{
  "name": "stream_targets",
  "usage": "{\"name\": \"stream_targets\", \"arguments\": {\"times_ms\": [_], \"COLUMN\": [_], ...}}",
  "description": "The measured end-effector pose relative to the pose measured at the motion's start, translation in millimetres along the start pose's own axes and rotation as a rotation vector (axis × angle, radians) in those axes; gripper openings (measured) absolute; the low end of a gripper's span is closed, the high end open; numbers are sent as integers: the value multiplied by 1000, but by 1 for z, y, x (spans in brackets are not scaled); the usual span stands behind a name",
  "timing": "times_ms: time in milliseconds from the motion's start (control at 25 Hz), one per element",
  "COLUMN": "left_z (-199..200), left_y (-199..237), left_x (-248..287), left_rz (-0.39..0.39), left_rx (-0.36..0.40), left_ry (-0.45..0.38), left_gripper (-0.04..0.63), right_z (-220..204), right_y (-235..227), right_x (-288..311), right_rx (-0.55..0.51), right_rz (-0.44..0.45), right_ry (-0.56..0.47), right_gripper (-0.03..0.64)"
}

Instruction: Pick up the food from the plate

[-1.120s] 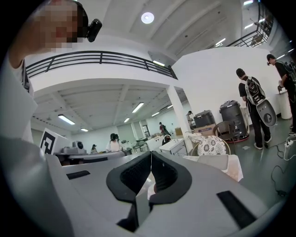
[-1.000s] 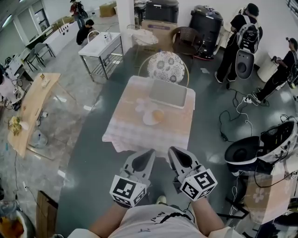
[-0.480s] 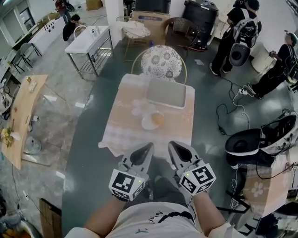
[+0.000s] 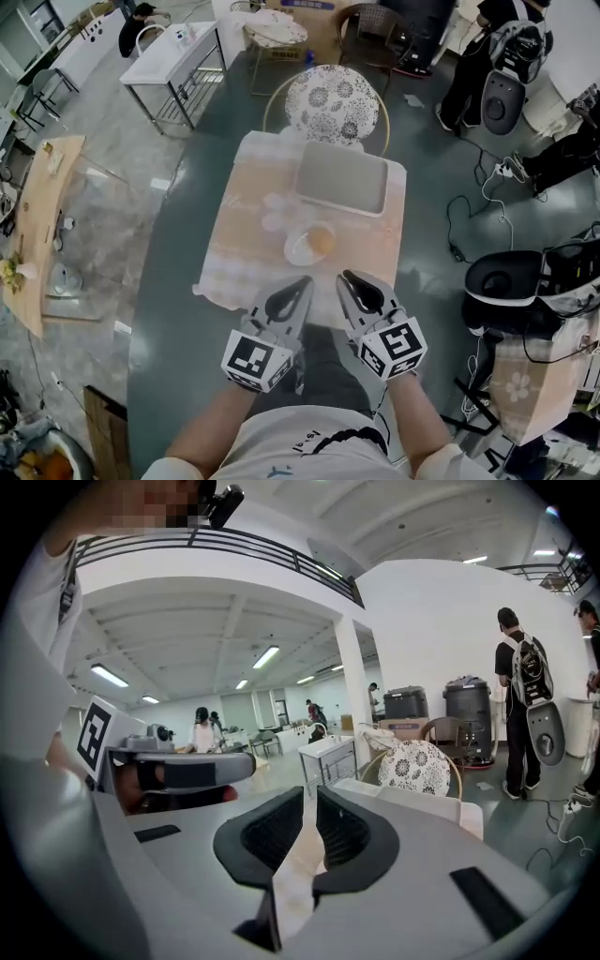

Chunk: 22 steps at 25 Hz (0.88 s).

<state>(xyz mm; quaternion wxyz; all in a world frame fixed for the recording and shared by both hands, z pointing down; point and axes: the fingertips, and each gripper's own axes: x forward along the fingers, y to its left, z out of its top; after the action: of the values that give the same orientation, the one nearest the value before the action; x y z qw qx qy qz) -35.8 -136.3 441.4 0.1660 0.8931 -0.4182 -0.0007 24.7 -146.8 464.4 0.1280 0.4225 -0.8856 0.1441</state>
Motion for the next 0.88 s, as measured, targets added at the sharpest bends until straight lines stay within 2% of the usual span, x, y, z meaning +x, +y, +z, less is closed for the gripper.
{"name": "stream_targets", "arguments": {"times_ms": [120,360,520,720,880], "left_z": [-10,-37,-65,-96,-115], "left_y": [17,56,75,93,100], "left_x": [21,59,78,93,103], "left_rz": [9,43,54,52,48], "left_rx": [5,22,3,-1,-11], "left_ry": [18,52,89,113,131], "left_gripper": [6,6,6,6,6], "right_z": [-16,-63,-104,-149,-175], "right_y": [-17,-55,-70,-77,-87], "right_x": [25,77,105,130,143], "right_rx": [-15,-66,-76,-103,-124], "right_rz": [20,48,69,89,72], "right_ry": [37,130,197,275,335], "right_gripper": [39,154,224,262,281]}}
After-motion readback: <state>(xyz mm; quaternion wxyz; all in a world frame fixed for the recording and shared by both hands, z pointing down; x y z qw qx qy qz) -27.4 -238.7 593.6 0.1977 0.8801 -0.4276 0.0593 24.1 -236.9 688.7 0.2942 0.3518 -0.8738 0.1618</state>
